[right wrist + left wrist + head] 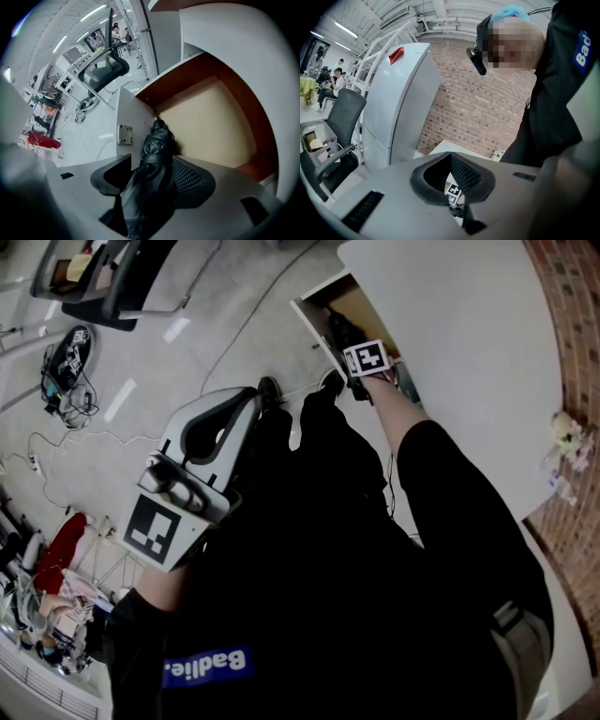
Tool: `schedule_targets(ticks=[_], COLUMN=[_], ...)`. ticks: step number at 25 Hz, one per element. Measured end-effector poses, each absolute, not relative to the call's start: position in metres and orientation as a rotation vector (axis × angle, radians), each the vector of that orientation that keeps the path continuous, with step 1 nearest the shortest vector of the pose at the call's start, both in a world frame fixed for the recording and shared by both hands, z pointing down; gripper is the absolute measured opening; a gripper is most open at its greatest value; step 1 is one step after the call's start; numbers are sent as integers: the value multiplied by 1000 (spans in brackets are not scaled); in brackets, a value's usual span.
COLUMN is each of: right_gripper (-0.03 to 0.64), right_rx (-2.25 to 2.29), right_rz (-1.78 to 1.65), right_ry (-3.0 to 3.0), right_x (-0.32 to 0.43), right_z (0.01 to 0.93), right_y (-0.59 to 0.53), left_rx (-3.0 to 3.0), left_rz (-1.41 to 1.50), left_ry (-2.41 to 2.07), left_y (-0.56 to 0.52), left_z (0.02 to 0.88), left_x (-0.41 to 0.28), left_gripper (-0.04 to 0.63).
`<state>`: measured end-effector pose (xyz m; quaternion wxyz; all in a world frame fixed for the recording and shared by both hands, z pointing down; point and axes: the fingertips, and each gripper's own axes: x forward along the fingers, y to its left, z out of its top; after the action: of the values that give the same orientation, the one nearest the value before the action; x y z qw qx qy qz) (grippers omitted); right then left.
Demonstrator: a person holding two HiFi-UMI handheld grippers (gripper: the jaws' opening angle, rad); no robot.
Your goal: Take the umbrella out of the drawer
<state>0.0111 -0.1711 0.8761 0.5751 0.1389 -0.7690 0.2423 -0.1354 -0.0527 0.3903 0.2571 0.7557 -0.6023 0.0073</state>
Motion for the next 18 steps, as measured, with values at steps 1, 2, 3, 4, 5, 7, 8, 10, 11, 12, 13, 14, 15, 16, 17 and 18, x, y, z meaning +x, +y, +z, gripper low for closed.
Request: schedule_targets(ticks=[1, 2, 3, 4, 5, 7, 8, 10, 11, 12, 13, 14, 15, 16, 17, 18], right_gripper=[278, 278, 278, 277, 278, 279, 284, 297, 301, 302, 303, 302, 302, 297, 286, 276], right_rx=[327, 333, 336, 328, 306, 230, 205, 190, 188, 185, 185, 187, 189, 187, 182, 178], right_rz=[568, 563, 551, 533, 518, 522, 533, 557, 574, 592, 606, 616, 626, 635, 639, 637], right_ry=[-1786, -1745, -1687, -1643, -1632, -1689, -1693, -1639, -1613, -1594, -1583, -1579, -1578, -1574, -1566, -1559], right_x=[13, 20, 30, 37, 38, 23, 21, 29, 33, 35, 36, 36, 36, 35, 34, 34], right_z=[880, 884, 888, 892, 896, 902, 904, 908, 910, 912, 914, 917, 919, 920, 920, 919], right_y=[-172, -172, -172, -171, -170, -164, -162, -159, -159, -159, -161, -163, -165, -165, -165, -165], left_rx=[2046, 2041, 2035, 2030, 2025, 2013, 2007, 1997, 1993, 1989, 1986, 1982, 1977, 1972, 1967, 1963], left_rz=[24, 26, 25, 21, 18, 18, 21, 29, 33, 36, 37, 38, 38, 37, 34, 28], left_ry=[-1634, -1637, -1642, -1649, -1657, -1667, -1666, -1659, -1656, -1652, -1650, -1650, -1650, -1652, -1654, -1656], left_y=[-51, -50, -49, -47, -46, -44, -42, -39, -38, -38, -37, -36, -35, -33, -32, -31], left_z=[391, 392, 393, 393, 394, 396, 397, 401, 402, 404, 405, 406, 407, 408, 409, 410], left_x=[-137, -139, -141, -143, -145, -146, -146, -146, -146, -146, -146, -146, -146, -147, -147, -147], left_gripper=[1, 0, 0, 1, 0, 0, 0, 0, 0, 0, 0, 0, 0, 0, 0, 0])
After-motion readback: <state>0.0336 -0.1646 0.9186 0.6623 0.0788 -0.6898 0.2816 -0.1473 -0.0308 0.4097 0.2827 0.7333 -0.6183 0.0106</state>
